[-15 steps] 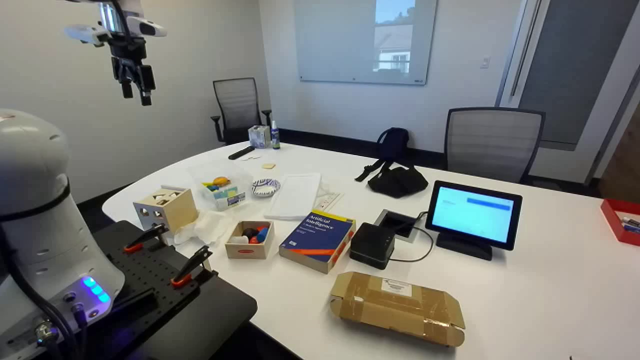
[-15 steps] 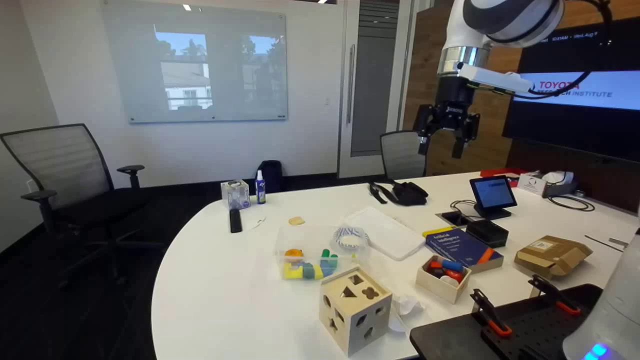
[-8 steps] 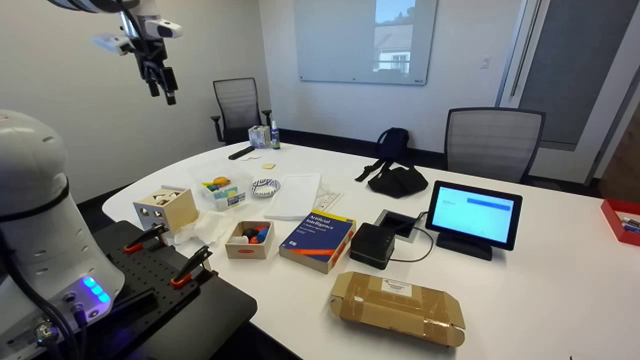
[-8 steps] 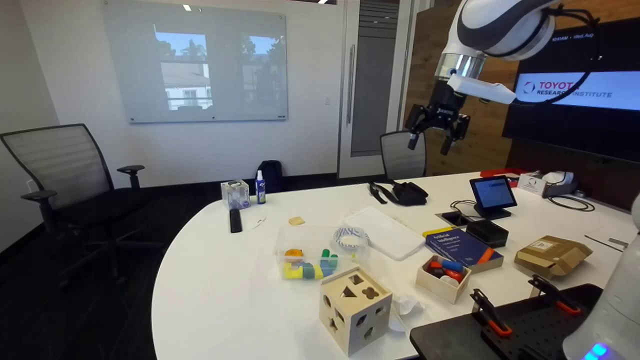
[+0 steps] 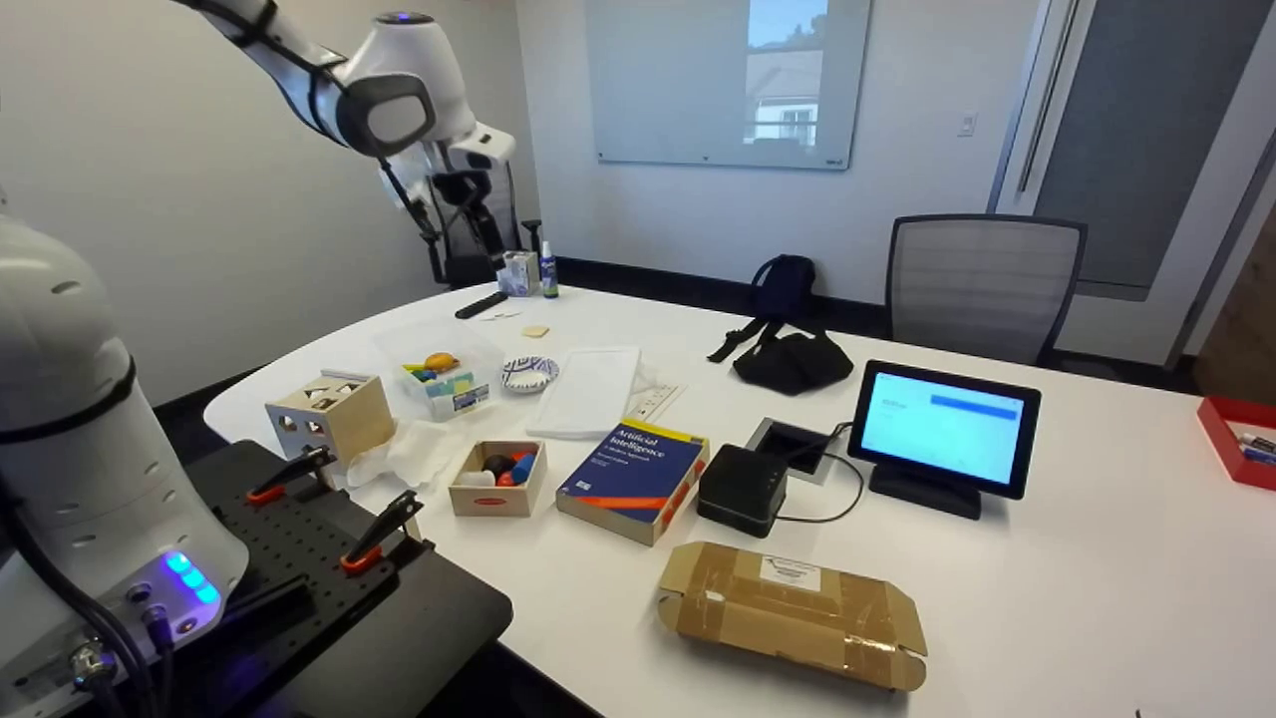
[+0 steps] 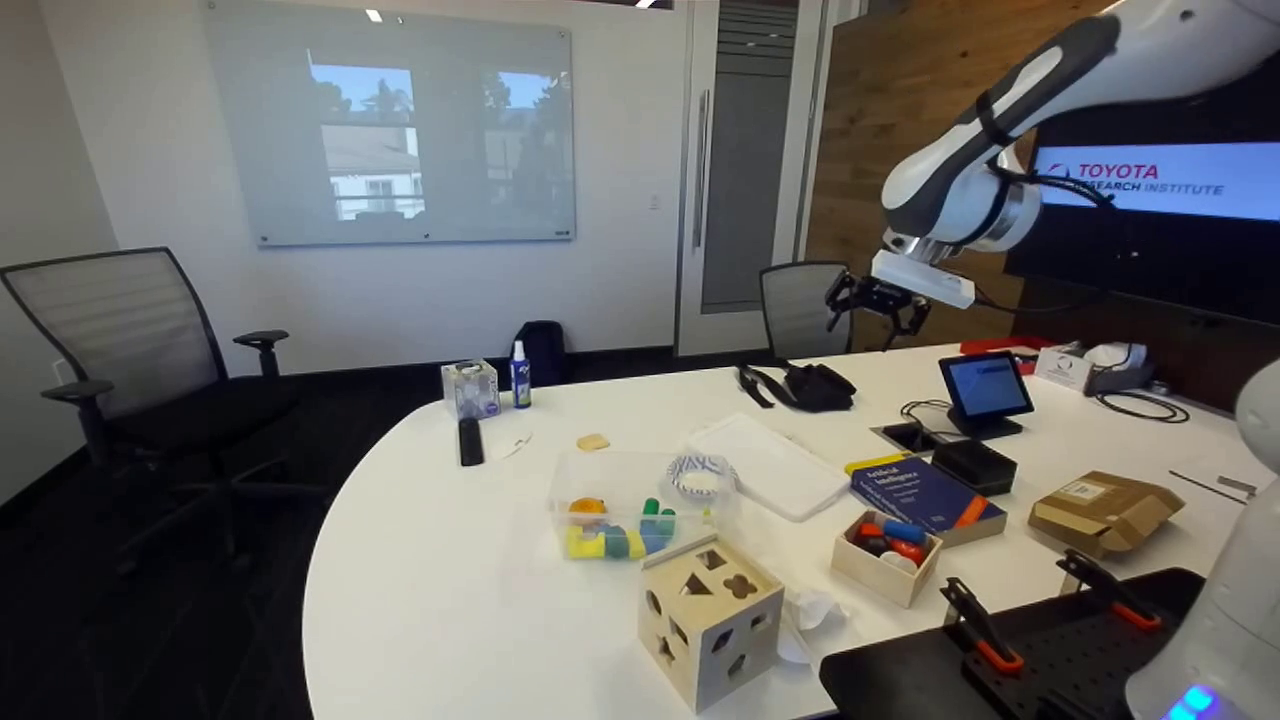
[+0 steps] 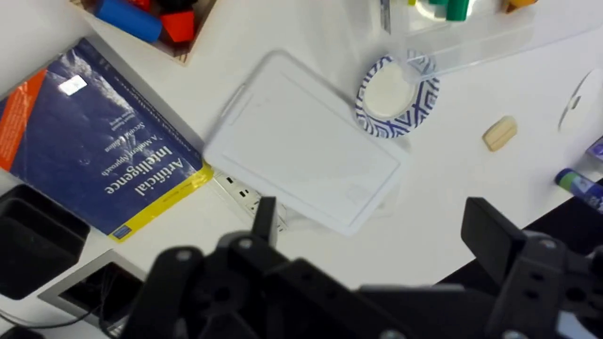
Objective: Put the white lid on the clear lunch box
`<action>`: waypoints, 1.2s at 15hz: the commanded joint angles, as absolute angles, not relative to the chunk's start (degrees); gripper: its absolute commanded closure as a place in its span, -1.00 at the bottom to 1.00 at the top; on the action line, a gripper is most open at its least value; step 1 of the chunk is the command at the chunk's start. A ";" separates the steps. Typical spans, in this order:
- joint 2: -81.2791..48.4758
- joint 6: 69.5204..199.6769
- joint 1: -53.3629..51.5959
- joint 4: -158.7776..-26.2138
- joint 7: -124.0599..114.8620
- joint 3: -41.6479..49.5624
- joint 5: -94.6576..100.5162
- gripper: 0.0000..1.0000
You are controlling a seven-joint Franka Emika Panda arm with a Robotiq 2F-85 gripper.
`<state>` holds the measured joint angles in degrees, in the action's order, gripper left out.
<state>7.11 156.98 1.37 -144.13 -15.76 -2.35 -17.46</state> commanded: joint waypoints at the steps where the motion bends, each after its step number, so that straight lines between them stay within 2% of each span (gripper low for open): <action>1: -7.96 161.70 0.55 -135.67 -10.83 0.61 -27.21 -1.00; 8: -32.48 163.83 8.89 -119.08 -0.25 -3.78 -41.94 -1.00; 18: -51.04 170.60 19.62 -108.77 4.62 -12.72 -45.37 -1.00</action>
